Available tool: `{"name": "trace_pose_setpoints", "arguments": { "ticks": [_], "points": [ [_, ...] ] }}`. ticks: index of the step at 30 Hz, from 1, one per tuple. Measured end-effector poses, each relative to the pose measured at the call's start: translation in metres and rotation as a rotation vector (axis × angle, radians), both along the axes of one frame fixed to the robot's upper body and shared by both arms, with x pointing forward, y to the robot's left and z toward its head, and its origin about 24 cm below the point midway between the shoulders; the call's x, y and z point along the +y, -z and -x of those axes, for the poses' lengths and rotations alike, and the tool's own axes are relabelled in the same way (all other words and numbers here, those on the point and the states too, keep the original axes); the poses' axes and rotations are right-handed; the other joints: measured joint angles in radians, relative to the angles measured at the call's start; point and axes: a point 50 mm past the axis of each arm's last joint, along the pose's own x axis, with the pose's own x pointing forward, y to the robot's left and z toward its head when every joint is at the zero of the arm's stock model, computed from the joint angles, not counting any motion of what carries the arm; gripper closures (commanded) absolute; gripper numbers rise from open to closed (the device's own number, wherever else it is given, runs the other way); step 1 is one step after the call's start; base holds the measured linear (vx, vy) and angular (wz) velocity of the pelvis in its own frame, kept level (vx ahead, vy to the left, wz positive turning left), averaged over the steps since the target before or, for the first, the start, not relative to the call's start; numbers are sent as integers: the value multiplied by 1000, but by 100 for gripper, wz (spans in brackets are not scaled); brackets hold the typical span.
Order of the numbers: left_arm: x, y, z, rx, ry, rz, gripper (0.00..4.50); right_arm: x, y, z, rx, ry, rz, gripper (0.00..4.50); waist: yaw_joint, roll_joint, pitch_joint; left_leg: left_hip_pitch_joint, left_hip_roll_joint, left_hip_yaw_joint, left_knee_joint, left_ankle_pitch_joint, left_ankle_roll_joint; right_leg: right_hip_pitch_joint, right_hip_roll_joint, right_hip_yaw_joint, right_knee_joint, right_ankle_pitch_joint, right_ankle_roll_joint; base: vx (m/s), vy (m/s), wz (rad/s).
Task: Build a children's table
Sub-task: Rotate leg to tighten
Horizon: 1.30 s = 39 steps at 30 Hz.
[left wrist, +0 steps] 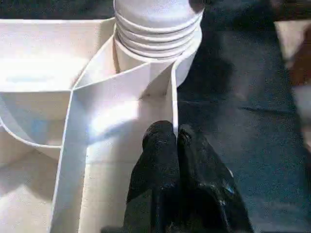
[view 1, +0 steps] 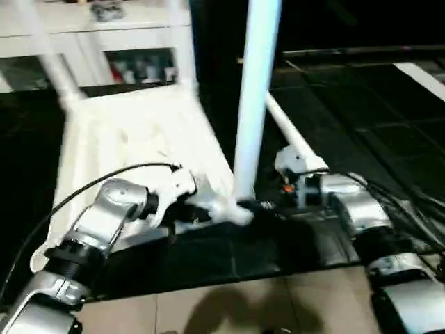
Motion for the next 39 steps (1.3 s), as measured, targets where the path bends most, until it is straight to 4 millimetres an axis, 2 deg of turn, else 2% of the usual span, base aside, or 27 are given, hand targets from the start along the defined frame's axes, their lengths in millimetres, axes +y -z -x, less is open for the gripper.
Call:
{"name": "trace_pose_setpoints", "arguments": {
  "ticks": [10,15,22,29,35,37,39],
  "points": [
    [-1,2,8,22,154,-5,450,2,2,13,25,-219,49,3,2,-1,0,1,0,0,0,0,-1,1,0,1,3,-2,4,0,0,0],
    [-3,3,9,20,192,-4,450,7,10,21,50,-267,59,3,1,-2,-1,1,0,0,0,-1,-2,1,0,1,4,-3,5,0,0,0],
    [-4,3,10,17,207,-4,450,9,11,25,61,-318,68,3,1,-2,-1,1,0,0,0,-1,-2,1,0,1,4,-3,5,0,0,0],
    [-3,3,9,14,210,-3,450,8,12,25,88,-313,68,74,1,-2,-1,2,0,0,0,-1,-2,1,0,1,4,-4,6,0,0,0],
    [-3,3,9,15,210,-3,450,8,12,26,113,-312,63,114,1,-2,-1,2,0,0,0,-1,-3,1,0,1,4,-4,6,0,0,0],
    [-3,3,9,17,213,-3,450,8,12,26,119,-310,61,144,1,-2,-1,2,0,0,0,-1,-2,1,0,1,4,-4,6,0,0,0],
    [-2,3,9,19,214,-3,450,9,12,26,124,-308,56,151,2,-2,-1,2,0,0,0,-1,-2,1,0,1,4,-4,6,0,0,0]
  ]
}}
